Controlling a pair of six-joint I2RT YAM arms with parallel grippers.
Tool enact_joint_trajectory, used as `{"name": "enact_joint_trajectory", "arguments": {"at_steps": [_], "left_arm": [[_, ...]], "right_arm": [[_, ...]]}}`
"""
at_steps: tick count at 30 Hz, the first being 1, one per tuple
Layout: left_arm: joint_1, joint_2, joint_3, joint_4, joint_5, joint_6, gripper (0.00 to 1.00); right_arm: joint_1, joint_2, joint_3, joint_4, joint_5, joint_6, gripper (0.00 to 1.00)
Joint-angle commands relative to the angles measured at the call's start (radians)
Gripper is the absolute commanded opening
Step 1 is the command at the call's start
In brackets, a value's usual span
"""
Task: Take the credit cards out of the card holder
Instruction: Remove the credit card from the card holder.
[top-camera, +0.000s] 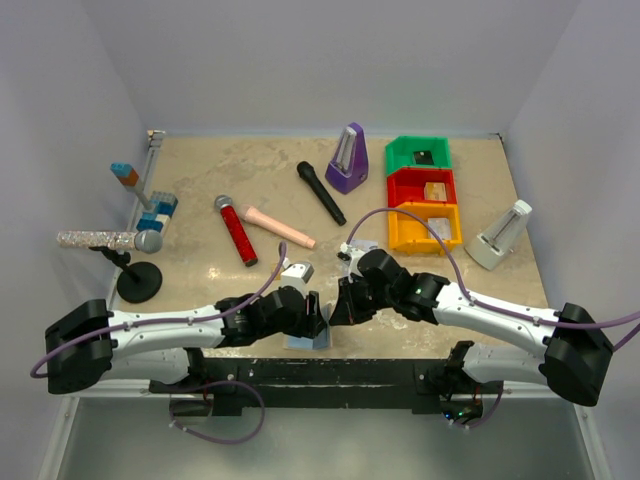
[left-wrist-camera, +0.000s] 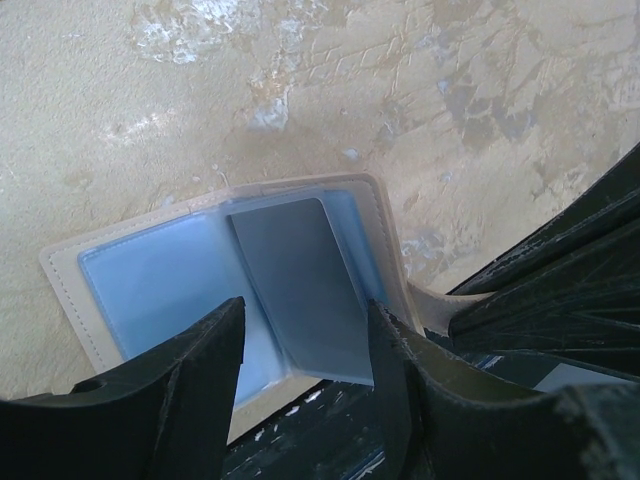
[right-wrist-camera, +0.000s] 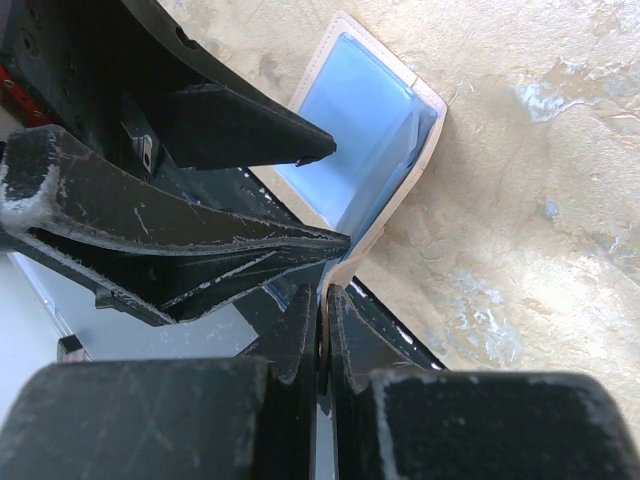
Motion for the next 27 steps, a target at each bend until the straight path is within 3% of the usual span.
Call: {"name": "enact_joint_trajectory", "arguments": {"at_steps": [1,9,27], "left_arm": [[-0.009,0.01,0.035,0.048,0.016,0.018,0.57],[-0.012,0.032,0.044,0.042,0.013,0.02,0.57],[-0.02,0.063,0.098,-0.139,-0.101,0.017,0.54]], "right_arm": [[0.005,0.007,0.024,0.042,-0.015,-0.001,0.0],[0.011,0.007,0.03,0.05,-0.036,0.005,0.0],[0.026,0.015,0.053,0.034,-0.032,-0.006,0.0]]}}
